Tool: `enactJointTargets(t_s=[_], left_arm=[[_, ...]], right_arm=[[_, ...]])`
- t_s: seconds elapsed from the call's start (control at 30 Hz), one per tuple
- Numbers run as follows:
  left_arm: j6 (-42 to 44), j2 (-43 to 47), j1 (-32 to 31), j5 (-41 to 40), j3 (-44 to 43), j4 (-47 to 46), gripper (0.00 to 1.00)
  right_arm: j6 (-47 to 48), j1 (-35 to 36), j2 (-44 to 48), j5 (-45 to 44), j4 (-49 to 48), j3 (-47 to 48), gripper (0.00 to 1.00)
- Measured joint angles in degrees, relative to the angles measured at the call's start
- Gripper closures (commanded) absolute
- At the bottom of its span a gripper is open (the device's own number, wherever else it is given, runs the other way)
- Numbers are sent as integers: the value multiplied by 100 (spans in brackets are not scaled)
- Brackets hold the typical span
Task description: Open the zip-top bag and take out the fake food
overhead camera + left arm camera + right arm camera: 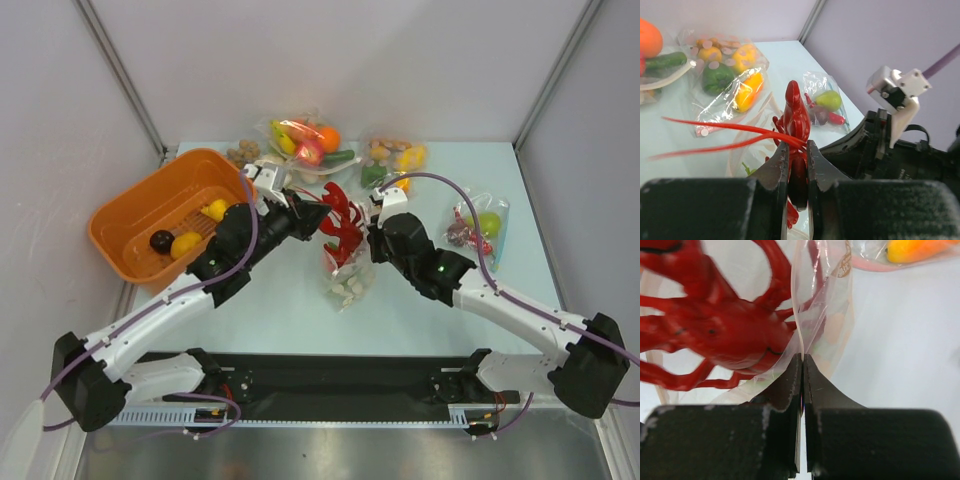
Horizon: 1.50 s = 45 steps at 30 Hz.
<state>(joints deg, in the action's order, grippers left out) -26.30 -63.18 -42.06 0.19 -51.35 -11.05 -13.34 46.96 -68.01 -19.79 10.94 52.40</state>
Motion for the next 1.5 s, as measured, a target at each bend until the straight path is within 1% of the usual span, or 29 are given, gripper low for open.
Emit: enactJointTargets(t_s=[0.13,0.3,0.53,0.73,0.87,1.03,1.23,1.5], left_arm=[[94,348,0,-2,-13,179,100],[144,579,0,-2,-55,389,100],[232,693,2,0,-90,634,100],[398,713,59,50,-417,1108,100],[544,699,120,166,-671,1471,100],[686,658,155,306,-761,1775,100],[741,595,162,605,-761,1871,100],[807,597,181,774,-761,1749,100]], right_arm=[[-4,7,-59,-48,0,0,100],[-17,7,-109,-55,2,0,100],[-20,9,-111,-55,11,0,100],[-26,0,-103,-46,7,0,100],[-20,-105,-83,-11,7,13,100],[-7,-337,-83,111,-2,146,100],[48,-588,-208,315,-33,466,100],[133,-748,-811,472,-153,546,100]])
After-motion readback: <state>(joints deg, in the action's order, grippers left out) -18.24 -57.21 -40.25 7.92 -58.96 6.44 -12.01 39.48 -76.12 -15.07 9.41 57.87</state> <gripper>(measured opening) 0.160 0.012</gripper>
